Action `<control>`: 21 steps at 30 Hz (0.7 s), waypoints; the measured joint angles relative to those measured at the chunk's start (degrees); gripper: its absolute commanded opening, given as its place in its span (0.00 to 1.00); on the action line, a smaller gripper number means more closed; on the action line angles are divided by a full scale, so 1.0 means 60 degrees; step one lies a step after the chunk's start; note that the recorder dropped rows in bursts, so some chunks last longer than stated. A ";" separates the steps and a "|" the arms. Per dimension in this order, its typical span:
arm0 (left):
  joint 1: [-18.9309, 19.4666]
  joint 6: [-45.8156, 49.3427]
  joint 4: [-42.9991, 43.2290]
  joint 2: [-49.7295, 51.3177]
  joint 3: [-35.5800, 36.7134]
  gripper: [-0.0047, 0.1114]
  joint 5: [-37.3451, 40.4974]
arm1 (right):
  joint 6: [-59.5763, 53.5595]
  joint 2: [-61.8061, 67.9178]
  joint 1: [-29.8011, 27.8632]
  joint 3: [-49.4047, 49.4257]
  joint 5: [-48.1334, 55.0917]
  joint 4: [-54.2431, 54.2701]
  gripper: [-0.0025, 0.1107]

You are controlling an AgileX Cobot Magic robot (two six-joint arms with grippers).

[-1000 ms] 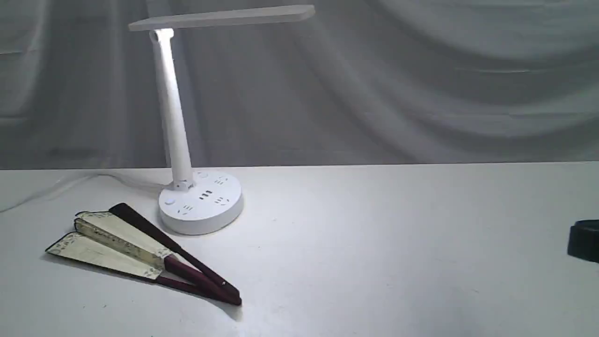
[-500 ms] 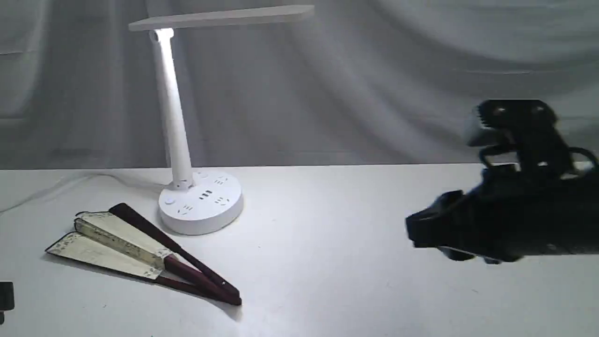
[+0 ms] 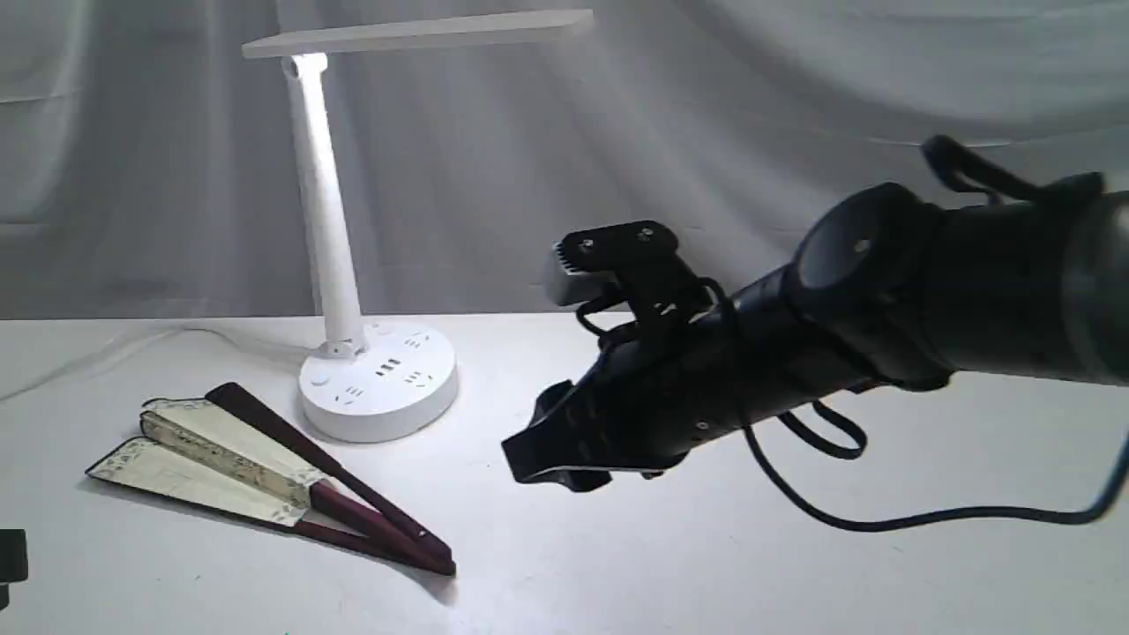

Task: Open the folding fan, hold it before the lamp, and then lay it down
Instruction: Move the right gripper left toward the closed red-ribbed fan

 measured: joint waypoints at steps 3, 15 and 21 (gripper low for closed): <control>0.0000 0.0000 0.0000 0.0000 0.0000 0.30 0.0000 | 0.0049 0.0570 0.0126 -0.0590 0.0117 0.0000 0.43; 0.0000 0.0000 0.0000 0.0000 0.0000 0.30 0.0000 | 0.0065 0.2365 0.1099 -0.1646 -0.1080 -0.0130 0.43; 0.0000 0.0000 0.0000 0.0000 0.0000 0.30 0.0000 | 0.0065 0.3118 0.1311 -0.1646 -0.1993 -0.0130 0.43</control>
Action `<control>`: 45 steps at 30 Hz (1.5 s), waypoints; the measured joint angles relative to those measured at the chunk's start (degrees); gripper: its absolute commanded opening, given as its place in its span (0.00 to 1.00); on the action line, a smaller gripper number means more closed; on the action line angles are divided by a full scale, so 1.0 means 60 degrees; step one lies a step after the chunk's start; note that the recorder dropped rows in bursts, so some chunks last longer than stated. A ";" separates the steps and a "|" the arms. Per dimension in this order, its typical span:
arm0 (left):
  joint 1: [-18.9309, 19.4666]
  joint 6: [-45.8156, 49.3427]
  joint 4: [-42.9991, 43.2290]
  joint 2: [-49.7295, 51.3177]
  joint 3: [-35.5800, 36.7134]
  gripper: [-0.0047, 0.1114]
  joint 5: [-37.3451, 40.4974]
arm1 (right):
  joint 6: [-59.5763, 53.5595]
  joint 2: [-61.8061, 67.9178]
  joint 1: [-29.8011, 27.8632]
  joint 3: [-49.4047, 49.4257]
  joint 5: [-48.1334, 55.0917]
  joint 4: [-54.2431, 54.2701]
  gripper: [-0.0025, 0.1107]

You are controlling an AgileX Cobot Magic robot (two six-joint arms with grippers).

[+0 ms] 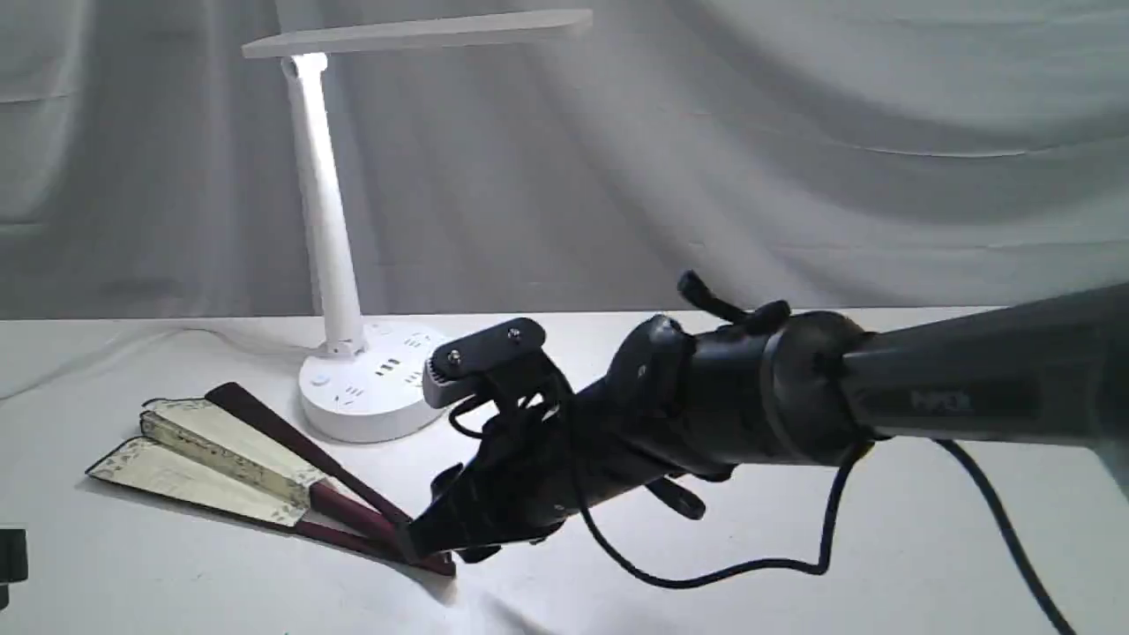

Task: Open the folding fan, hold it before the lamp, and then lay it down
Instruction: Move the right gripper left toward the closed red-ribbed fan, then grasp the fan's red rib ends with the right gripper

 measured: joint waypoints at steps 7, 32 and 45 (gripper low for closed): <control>0.0000 0.0000 0.0000 0.0000 0.0000 0.30 0.0000 | -0.0281 0.0640 0.0433 0.0000 -0.1132 0.0000 0.43; 0.0000 0.0000 0.0000 0.0000 0.0000 0.30 0.0000 | -0.0458 0.1443 0.0978 -0.0008 -0.2934 0.0060 0.41; 0.0000 0.0000 0.0000 0.0000 0.0000 0.30 0.0000 | -0.0458 0.1539 0.1023 -0.0060 -0.3206 0.0060 0.26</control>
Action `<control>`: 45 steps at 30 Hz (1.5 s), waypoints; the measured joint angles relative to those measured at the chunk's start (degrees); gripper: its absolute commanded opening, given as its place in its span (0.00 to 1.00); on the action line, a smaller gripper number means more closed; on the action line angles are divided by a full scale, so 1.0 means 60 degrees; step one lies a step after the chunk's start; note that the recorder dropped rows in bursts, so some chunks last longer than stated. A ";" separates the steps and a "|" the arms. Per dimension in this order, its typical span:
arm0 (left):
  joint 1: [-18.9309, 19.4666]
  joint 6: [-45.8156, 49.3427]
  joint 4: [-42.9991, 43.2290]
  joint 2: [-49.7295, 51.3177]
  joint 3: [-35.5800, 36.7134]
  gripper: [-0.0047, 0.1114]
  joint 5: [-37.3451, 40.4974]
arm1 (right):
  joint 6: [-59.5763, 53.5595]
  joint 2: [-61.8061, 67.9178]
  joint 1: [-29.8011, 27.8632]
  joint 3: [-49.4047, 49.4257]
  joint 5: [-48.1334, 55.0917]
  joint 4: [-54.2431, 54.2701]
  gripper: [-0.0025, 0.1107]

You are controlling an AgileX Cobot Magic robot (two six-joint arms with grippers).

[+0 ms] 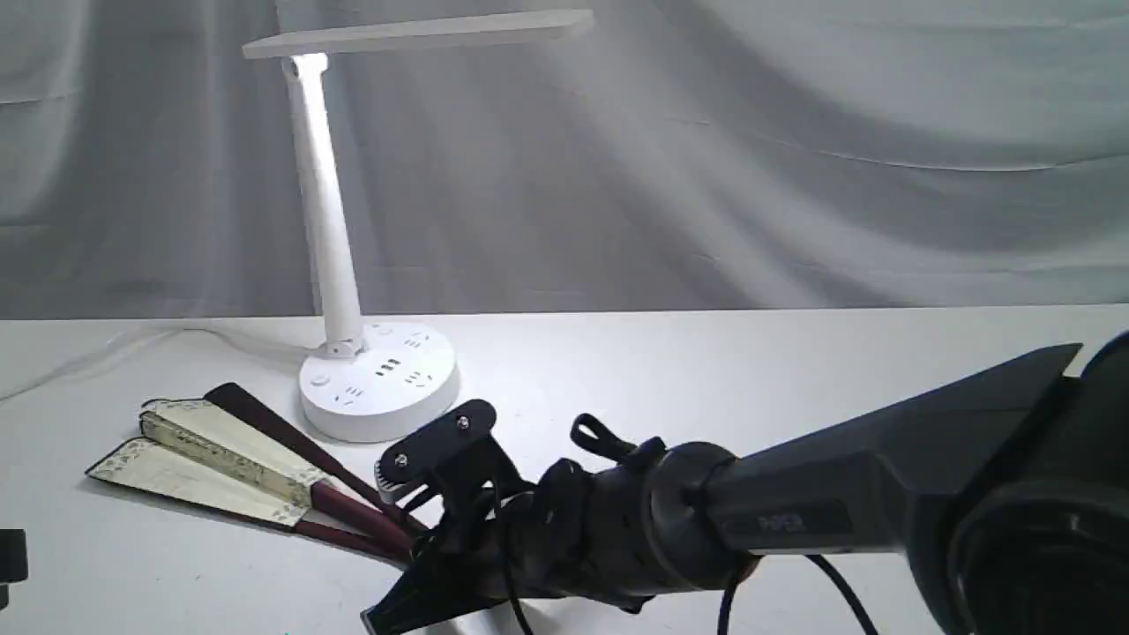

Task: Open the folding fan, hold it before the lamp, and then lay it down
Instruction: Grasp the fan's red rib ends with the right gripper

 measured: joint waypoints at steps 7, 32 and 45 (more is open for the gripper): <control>0.0000 0.0000 0.0000 0.0000 0.0000 0.30 0.0000 | 0.0000 0.0000 0.0000 0.0000 0.0000 0.0000 0.20; 0.0000 0.0000 0.0000 0.0000 0.0000 0.30 0.0000 | -0.0261 -0.0460 0.0000 -0.0044 0.2710 -0.1139 0.19; 0.0000 0.0020 0.0000 0.0000 0.0000 0.30 0.0127 | 0.1030 -0.0808 -0.0466 -0.0044 0.4744 -0.2351 0.19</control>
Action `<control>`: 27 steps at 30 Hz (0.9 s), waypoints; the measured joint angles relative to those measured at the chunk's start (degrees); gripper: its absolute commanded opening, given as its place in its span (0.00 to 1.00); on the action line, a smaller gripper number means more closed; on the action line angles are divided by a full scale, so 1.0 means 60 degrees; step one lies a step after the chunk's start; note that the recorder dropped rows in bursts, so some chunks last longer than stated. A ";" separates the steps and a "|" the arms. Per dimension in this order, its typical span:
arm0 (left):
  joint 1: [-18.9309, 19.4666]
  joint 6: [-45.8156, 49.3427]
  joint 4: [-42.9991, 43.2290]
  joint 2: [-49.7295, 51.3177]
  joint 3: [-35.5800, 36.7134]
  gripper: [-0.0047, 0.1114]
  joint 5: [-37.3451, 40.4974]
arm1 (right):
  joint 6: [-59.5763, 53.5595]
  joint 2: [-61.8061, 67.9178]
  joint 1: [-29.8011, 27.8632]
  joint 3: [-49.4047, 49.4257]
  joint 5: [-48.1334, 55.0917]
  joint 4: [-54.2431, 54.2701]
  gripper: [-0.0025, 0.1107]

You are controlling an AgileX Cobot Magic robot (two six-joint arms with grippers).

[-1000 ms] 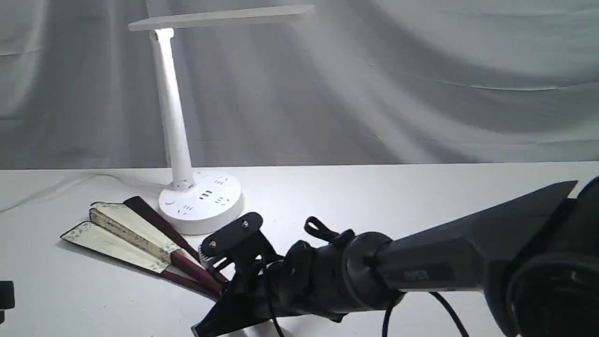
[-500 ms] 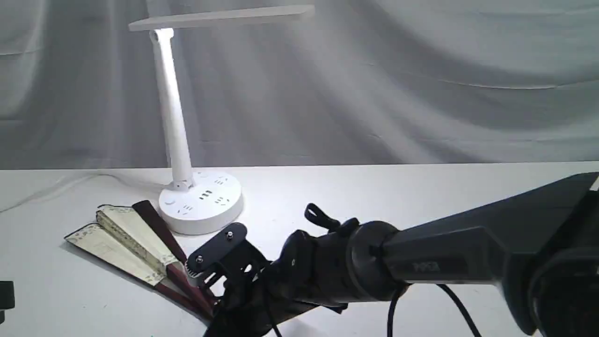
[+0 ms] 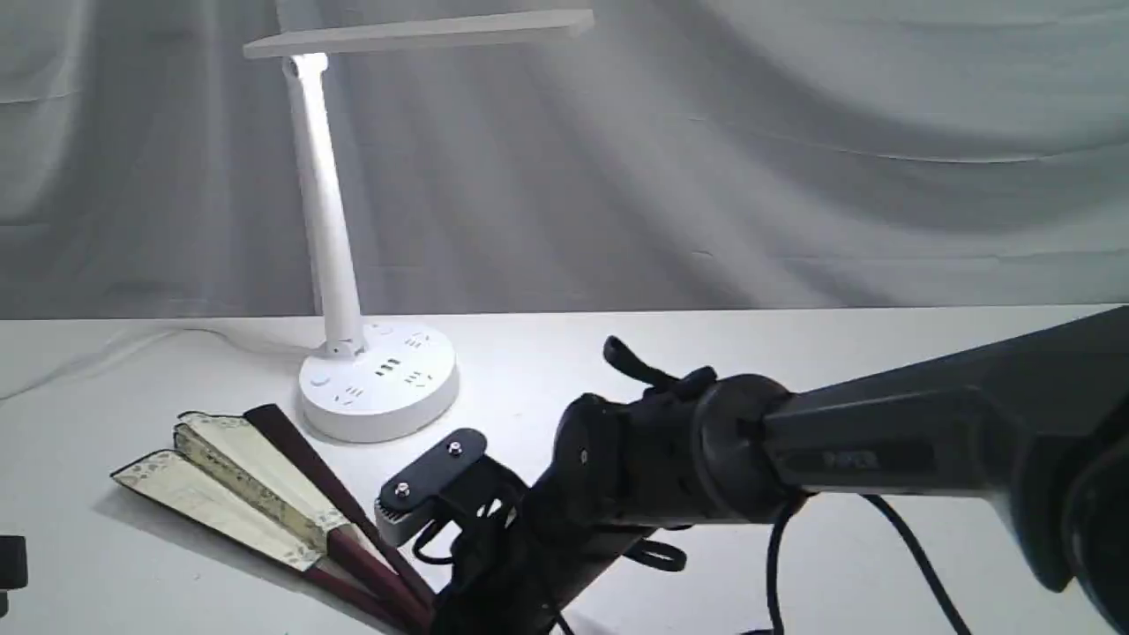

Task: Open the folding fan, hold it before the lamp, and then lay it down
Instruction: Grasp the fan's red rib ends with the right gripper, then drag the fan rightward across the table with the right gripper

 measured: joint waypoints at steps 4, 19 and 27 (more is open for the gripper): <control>0.0000 0.0000 0.0000 0.0000 0.0000 0.30 0.0016 | 0.0304 -0.0137 -0.0219 0.0000 0.0617 -0.0560 0.19; 0.0000 0.0000 0.0000 0.0000 0.0000 0.30 0.0016 | 0.1494 -0.0906 -0.0594 0.0741 0.2263 -0.2017 0.19; 0.0000 0.0000 0.0000 0.0000 0.0000 0.30 0.0016 | 0.1727 -0.1846 -0.1566 0.2133 0.1983 -0.2185 0.19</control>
